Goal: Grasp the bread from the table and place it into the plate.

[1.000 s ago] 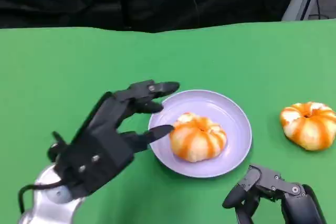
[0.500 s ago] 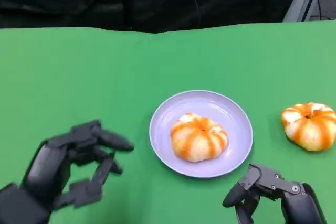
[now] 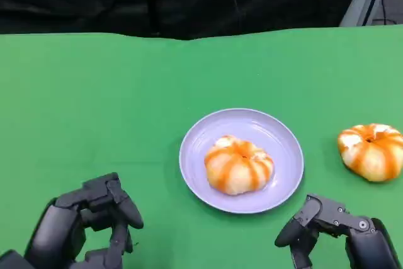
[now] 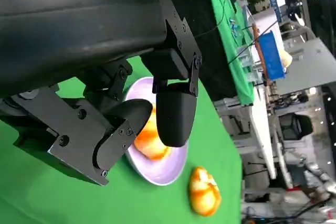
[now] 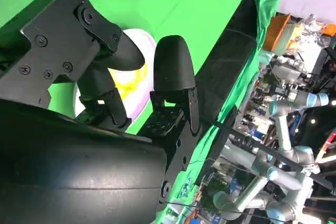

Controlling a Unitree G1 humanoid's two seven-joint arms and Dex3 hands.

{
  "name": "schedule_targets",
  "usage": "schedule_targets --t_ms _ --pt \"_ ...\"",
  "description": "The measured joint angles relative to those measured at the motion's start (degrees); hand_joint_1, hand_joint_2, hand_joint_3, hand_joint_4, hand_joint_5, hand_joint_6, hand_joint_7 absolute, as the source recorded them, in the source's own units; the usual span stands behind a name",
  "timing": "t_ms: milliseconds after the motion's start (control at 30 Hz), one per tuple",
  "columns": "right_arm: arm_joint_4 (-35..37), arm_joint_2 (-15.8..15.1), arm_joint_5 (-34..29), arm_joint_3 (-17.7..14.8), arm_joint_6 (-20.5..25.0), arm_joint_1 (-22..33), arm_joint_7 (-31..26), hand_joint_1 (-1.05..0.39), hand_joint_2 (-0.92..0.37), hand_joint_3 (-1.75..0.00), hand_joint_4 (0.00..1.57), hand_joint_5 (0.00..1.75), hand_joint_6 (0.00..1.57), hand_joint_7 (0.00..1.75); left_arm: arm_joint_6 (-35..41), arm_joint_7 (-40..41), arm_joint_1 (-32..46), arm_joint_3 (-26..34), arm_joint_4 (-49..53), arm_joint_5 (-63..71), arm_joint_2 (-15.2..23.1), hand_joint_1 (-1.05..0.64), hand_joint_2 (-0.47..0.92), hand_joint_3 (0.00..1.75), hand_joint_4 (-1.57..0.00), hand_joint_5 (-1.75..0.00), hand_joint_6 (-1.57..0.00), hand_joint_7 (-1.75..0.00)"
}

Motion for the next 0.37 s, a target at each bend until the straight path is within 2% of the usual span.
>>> schedule_targets --t_ms 367 --pt "0.24 -0.41 0.41 -0.29 -0.62 0.04 0.15 -0.02 -0.27 -1.39 0.83 1.60 0.84 1.32 -0.69 0.05 -0.98 -0.27 1.62 1.40 -0.25 -0.04 0.31 1.49 -0.86 -1.73 -0.83 -1.54"
